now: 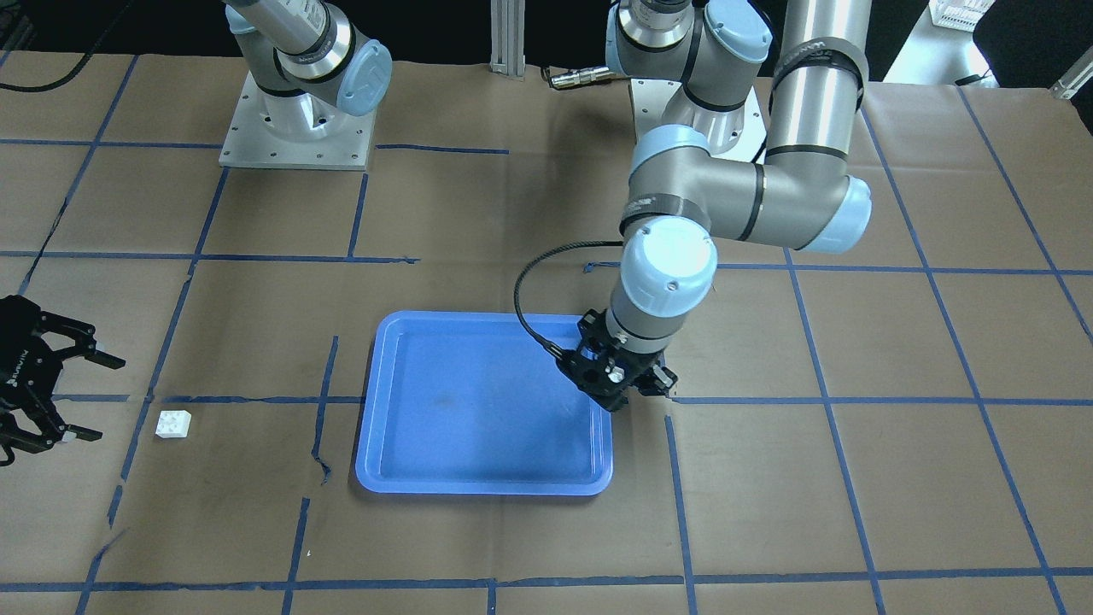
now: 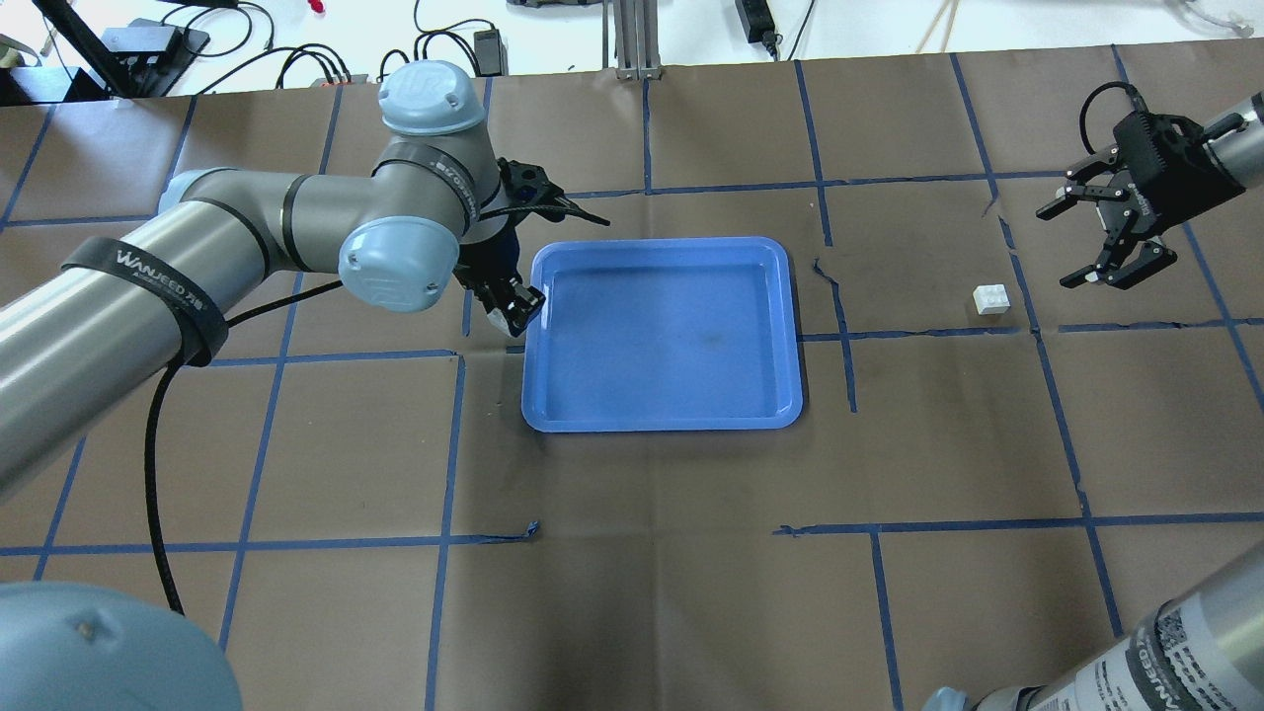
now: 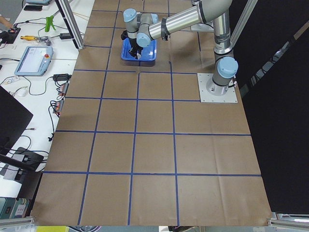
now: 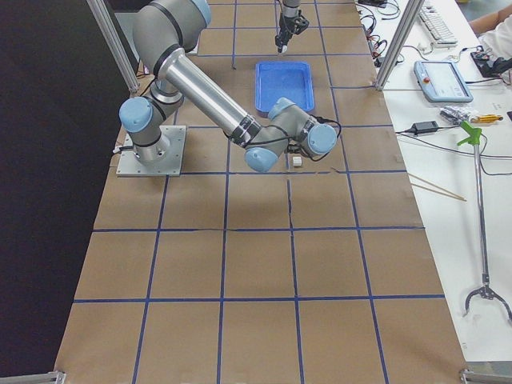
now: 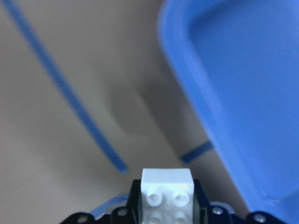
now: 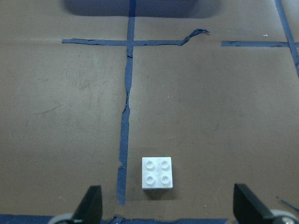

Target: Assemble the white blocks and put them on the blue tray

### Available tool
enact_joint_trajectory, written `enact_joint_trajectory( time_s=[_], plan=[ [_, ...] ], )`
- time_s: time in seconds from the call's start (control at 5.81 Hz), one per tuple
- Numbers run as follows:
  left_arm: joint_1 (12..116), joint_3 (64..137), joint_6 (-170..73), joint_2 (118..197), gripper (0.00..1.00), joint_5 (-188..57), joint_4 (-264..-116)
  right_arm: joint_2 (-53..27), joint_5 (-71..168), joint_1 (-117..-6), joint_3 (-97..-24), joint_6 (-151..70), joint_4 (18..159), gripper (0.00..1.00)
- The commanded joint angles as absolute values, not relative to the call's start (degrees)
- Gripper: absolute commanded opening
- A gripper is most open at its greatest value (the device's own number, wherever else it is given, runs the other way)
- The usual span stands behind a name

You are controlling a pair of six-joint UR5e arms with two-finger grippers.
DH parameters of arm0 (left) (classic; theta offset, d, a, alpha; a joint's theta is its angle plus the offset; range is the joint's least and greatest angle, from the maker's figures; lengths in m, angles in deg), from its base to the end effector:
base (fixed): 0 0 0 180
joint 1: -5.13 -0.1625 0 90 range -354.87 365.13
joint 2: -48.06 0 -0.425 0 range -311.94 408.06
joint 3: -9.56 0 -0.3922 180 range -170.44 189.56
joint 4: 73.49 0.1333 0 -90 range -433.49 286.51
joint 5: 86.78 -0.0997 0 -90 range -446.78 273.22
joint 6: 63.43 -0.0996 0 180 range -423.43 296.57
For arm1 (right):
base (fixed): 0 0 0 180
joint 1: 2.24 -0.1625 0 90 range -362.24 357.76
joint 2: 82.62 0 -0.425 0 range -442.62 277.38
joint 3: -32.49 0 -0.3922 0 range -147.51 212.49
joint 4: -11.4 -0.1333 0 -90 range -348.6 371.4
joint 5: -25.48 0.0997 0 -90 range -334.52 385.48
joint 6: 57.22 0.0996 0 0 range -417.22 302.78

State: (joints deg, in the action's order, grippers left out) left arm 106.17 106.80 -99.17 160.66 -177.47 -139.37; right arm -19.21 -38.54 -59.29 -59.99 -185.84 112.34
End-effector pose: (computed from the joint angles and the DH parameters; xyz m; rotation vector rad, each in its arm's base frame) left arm -0.2432 -0.5565 0.2507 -1.2427 -2.8707 -0.1567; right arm -0.1778 -0.5996 0.2359 -1.9407 1.8921 -0.5476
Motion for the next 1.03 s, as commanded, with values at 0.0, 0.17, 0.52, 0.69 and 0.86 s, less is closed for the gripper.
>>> enact_joint_trajectory(
  time_s=[0.0,0.17,0.52,0.69,0.86],
  plan=[
    [112.4,106.8,-115.7,160.0,0.00,-179.0,-139.1,-21.4,-38.6,-59.3,-64.9,-186.0,119.6,1.00],
    [114.7,106.9,-121.1,160.1,0.00,-179.1,-138.4,-21.8,-38.6,-59.3,-66.5,-186.0,122.0,1.00],
    [118.1,108.3,-129.9,164.2,0.00,-179.9,-127.5,-23.9,-38.5,-59.5,-66.8,-186.0,125.0,1.00],
    [118.5,108.2,-130.0,168.7,0.00,-180.0,-120.9,-23.7,-38.5,-60.0,-66.8,-185.9,125.0,1.00],
    [118.6,108.2,-130.4,169.4,0.00,-180.1,-119.5,-23.7,-38.5,-60.0,-66.8,-185.9,124.9,1.00]
  ],
)
